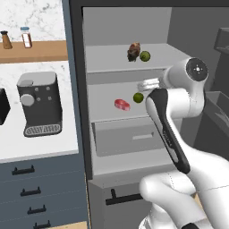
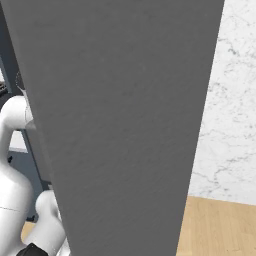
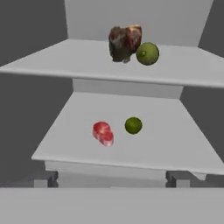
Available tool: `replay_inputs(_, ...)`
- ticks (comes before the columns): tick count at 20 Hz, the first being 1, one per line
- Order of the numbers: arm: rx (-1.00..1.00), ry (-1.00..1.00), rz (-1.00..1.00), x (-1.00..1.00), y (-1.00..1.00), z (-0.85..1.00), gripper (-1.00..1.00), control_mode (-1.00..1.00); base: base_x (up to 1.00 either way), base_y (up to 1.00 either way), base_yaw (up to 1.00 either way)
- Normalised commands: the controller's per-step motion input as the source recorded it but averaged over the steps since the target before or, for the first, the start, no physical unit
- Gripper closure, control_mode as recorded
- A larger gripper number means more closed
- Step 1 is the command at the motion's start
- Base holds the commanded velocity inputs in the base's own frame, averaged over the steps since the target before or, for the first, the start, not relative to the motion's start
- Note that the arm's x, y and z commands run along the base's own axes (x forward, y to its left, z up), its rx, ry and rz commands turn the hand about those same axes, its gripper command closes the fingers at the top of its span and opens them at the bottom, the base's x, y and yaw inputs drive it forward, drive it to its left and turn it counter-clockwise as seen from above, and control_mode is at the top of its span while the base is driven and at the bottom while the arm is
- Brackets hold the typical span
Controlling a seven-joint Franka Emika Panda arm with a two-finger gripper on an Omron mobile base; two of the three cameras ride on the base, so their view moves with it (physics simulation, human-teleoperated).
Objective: Place one lime and one steak in each tupperware on the nearby counter, to pack two identical lunches.
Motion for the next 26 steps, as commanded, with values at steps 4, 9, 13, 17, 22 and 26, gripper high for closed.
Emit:
replay_inputs(4, 0.00, -0.30, -0.01, 0.00, 0.00, 0.78, -1.00, -1.00, 0.00, 0.00, 0.00)
replay_inputs(9, 0.03, -0.04, -0.03, 0.00, 0.00, 0.68, -1.00, -1.00, 0.00, 0.00, 0.00)
replay_inputs(13, 0.00, 0.01, -0.01, 0.02, 0.00, 0.43, -1.00, -1.00, 0.00, 0.00, 0.00)
replay_inputs(17, 0.00, 0.02, 0.00, 0.00, 0.00, 0.19, -1.00, -1.00, 0.00, 0.00, 0.00)
replay_inputs(22, 0.00, 0.01, 0.00, 0.00, 0.00, 0.00, -1.00, -1.00, 0.00, 0.00, 0.00)
replay_inputs(26, 0.00, 0.00, 0.00, 0.17, 0.00, -0.05, -1.00, -1.00, 0.00, 0.00, 0.00)
